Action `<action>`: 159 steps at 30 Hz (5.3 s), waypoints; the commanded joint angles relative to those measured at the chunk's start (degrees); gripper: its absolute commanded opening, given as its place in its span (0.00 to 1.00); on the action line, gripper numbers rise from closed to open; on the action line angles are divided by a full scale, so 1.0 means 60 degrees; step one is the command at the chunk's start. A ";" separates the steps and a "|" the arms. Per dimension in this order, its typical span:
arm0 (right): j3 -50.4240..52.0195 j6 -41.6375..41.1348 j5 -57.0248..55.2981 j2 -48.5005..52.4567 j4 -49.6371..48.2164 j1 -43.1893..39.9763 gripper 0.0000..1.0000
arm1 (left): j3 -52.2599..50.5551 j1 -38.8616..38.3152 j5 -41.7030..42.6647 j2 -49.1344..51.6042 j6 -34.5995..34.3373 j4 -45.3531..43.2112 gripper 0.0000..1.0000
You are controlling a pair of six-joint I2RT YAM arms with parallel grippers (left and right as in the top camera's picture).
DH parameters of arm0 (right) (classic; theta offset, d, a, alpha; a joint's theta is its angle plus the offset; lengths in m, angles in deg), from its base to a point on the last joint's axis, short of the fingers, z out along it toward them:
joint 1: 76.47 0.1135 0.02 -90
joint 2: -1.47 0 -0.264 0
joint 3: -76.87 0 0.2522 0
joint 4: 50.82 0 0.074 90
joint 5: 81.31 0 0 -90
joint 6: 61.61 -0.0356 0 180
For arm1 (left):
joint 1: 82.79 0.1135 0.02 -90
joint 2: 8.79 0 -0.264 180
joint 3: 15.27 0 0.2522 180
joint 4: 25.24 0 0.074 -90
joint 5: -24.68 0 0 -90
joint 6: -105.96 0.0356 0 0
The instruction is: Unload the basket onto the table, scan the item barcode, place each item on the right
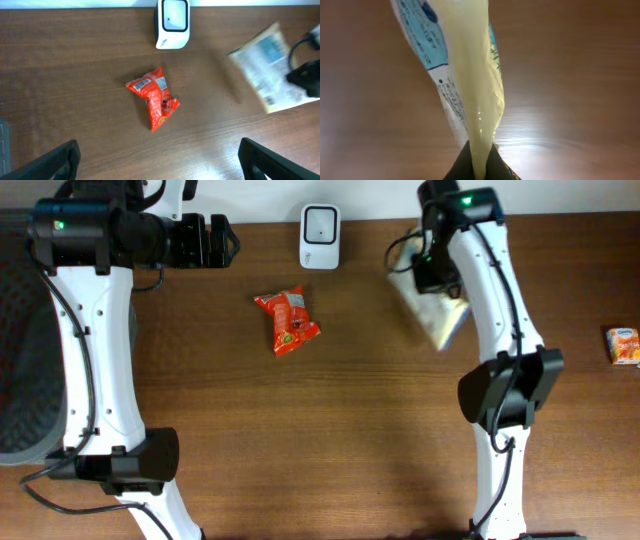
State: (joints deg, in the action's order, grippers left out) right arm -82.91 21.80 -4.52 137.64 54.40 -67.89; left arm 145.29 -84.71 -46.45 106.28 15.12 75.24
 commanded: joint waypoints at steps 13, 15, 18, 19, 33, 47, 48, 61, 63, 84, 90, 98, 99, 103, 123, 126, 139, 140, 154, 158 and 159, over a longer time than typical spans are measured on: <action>0.3785 -0.2739 -0.3213 0.0138 -0.2018 0.0878 0.05 | 0.0058 0.0033 0.0033 -0.0102 0.0189 -0.0018 0.99; 0.3767 -0.2721 -0.2641 0.0127 -0.1996 0.1424 0.10 | 0.0058 0.0033 0.0036 -0.0102 0.0189 -0.0018 0.99; 0.3661 -0.2699 -0.2637 0.0113 -0.1974 0.2167 0.53 | 0.0058 0.0033 0.0036 -0.0102 0.0189 -0.0022 0.99; 0.3537 -0.2696 -0.2641 0.0113 -0.1909 0.2335 0.64 | 0.0058 0.0033 0.0036 -0.0102 0.0189 -0.0018 0.99; 0.2215 0.2106 0.5293 0.0131 -0.0823 -0.1526 0.98 | 0.0058 0.0033 0.0036 -0.0102 0.0189 -0.0022 0.99; 0.5734 0.0499 0.2838 0.0178 -0.4878 -0.0834 0.80 | 0.0058 0.0033 0.0036 -0.0102 0.0189 -0.0018 0.99; 0.5963 0.0430 0.2841 0.0178 -0.5093 -0.0707 0.58 | 0.0058 0.0033 0.0033 -0.0102 0.0189 -0.0018 0.99; 0.2160 -0.0240 0.3716 -0.0262 -0.4692 0.0273 0.04 | 0.0058 0.0033 0.0033 -0.0102 0.0189 -0.0022 0.99; 0.1202 -0.0240 0.3705 -0.0262 -0.5359 0.0437 0.04 | 0.0058 0.0033 0.0036 -0.0102 0.0189 -0.0022 0.99; 0.0965 -0.0244 0.0601 0.0277 -0.9282 0.2299 0.04 | 0.0058 0.0033 0.0036 -0.0102 0.0189 -0.0022 0.99; 0.0954 -0.0244 -0.1188 -0.1173 -0.8098 0.1133 0.04 | 0.0058 0.0033 0.0036 -0.0102 0.0189 -0.0022 0.99; 0.0984 -0.0568 -0.1694 -0.1351 -0.4849 -0.2750 0.04 | 0.0058 0.0033 0.0036 -0.0102 0.0189 -0.0018 0.99; 0.0987 -0.0568 -0.1661 -0.1315 -0.4707 -0.3158 0.04 | 0.0058 0.0033 0.0033 -0.0102 0.0189 -0.0018 0.99; 0.0994 -0.0568 -0.1406 -0.1013 -0.4302 -0.4932 0.04 | 0.0058 0.0033 0.0036 -0.0102 0.0189 -0.0022 0.99; 0.0991 0.0710 0.7854 0.0616 -0.2892 -0.6845 0.86 | 0.0058 0.0033 0.0036 -0.0102 0.0189 -0.0018 0.99; 0.0991 0.1960 1.0670 0.0616 -0.2291 -0.5996 0.86 | 0.0058 0.0033 0.0033 -0.0102 0.0189 -0.0018 0.99; 0.0994 0.1592 0.8757 0.0678 -0.3005 0.0415 0.65 | 0.0058 0.0033 0.0033 -0.0102 0.0189 -0.0018 0.99; 0.0994 0.0823 0.8626 0.0707 -0.3442 0.0743 0.44 | 0.0058 0.0033 0.0033 -0.0102 0.0189 -0.0018 0.99; 0.0994 -0.2601 0.5082 0.2226 -0.5829 0.3501 0.04 | 0.0058 0.0033 0.0036 -0.0102 0.0189 -0.0022 0.99; 0.0994 -0.2590 0.5038 0.2856 -0.5577 0.3559 0.04 | 0.0058 0.0033 0.0033 -0.0102 0.0189 -0.0018 0.99; 0.0994 -0.2586 0.5005 0.2932 -0.5329 0.3544 0.04 | 0.0058 0.0033 0.0036 -0.0102 0.0189 -0.0018 0.99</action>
State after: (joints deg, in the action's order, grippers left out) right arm -76.62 7.11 27.78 152.53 20.00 -46.73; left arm 145.29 -84.71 -46.45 106.28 15.12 75.24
